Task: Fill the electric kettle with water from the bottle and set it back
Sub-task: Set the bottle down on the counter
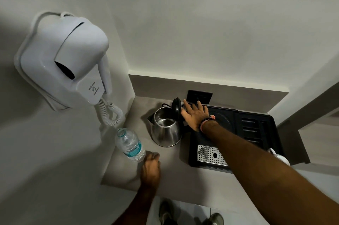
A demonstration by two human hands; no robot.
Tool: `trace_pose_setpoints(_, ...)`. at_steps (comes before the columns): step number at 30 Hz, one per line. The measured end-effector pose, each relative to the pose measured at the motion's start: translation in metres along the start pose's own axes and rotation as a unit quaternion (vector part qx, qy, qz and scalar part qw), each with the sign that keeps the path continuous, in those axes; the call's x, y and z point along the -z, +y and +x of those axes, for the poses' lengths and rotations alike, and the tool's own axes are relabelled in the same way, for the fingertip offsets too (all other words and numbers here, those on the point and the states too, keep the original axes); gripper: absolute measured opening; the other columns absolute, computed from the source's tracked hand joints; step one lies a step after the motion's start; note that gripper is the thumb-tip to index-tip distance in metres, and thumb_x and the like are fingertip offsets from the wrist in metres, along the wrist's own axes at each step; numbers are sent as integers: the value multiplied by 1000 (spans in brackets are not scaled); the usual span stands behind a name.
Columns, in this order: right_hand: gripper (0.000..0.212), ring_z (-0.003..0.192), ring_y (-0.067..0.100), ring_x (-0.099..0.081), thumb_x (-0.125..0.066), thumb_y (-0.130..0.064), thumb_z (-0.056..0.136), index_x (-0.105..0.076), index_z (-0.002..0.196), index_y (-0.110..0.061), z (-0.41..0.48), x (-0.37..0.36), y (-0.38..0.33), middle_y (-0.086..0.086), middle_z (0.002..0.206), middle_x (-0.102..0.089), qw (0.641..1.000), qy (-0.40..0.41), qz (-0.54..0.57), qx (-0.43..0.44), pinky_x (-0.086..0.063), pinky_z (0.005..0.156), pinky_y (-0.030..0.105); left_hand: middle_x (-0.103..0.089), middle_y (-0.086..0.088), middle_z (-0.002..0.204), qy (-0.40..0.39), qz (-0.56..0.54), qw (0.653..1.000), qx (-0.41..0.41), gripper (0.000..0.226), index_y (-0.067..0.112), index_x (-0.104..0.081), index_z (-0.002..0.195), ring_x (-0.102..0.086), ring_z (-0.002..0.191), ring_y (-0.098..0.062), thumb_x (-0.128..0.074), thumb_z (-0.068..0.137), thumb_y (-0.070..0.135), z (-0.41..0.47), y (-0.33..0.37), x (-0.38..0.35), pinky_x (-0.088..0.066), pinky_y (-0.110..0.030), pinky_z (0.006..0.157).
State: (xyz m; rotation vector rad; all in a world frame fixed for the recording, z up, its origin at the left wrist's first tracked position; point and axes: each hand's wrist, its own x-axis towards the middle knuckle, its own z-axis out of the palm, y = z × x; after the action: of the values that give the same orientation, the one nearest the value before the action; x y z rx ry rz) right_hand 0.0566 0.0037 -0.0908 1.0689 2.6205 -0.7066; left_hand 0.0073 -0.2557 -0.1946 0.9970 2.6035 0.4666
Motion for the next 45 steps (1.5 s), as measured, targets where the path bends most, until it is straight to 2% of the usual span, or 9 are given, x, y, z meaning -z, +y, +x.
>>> trace_pose_setpoints(9,93,153,39,4,2,-70,74,5,158,-31,-6,2,-4,15,166,-17,999,-16,-41,15,-1,121,60,-61,-4,129,0,98,994,-46,31,15,-63,123,-57,116,-20,-47,96,15,10,8,26,-41,-27,99)
trace_pose_setpoints(13,94,154,37,3,5,-72,72,6,158,-32,-7,2,-3,14,165,-22,1000,-6,-18,6,0,122,56,-71,-12,105,169,-38,976,-129,23,3,-74,104,-70,86,-28,-74,82,11,-3,37,75,-58,-35,77)
trace_pose_setpoints(16,96,154,34,3,7,-74,70,6,157,-34,-4,1,-3,12,166,-22,1000,-6,-7,5,1,122,55,-70,-7,104,340,-109,919,-167,18,6,-75,99,-66,91,-15,-75,82,11,-13,50,122,-52,-19,85)
trace_pose_setpoints(19,96,154,34,3,6,-74,69,6,157,-35,-3,1,-1,10,165,-23,1000,-6,-7,5,0,122,55,-68,-7,106,424,-126,892,-96,18,8,-75,100,-63,96,-15,-73,83,14,-16,42,164,-44,-16,92)
trace_pose_setpoints(24,92,154,37,3,1,-70,74,7,157,-33,-3,1,-1,12,166,-20,999,-14,-28,15,0,121,57,-74,-19,98,404,-71,912,-14,23,-3,-75,95,-70,88,-33,-80,77,10,-15,20,185,-50,-33,81)
trace_pose_setpoints(31,97,154,34,2,3,-75,69,4,157,-36,-5,5,-2,9,166,-21,1000,-9,12,6,1,122,55,-75,-15,94,374,-111,921,9,17,-1,-76,93,-71,82,-28,-79,78,8,-9,18,181,-47,-27,81)
trace_pose_setpoints(37,95,154,34,-1,1,-80,71,2,157,-38,-2,5,-12,10,166,-22,999,6,30,18,-1,121,55,-73,-14,110,334,-146,928,82,32,8,-71,112,-71,91,-31,-74,84,23,-11,14,181,-60,-45,77)
trace_pose_setpoints(42,81,154,35,-6,-7,-80,86,1,156,-41,-2,2,-31,15,163,-27,998,30,-3,53,-5,121,56,-69,-13,121,322,-158,930,81,43,10,-68,119,-67,106,-32,-75,82,29,-15,14,182,-57,-45,85)
trace_pose_setpoints(45,71,153,37,-7,-13,-72,93,2,156,-42,-1,1,-41,18,162,-28,995,42,-35,85,-5,121,58,-63,-13,131,406,-129,904,23,51,9,-62,126,-60,118,-28,-75,83,34,-22,19,188,-44,-28,98)
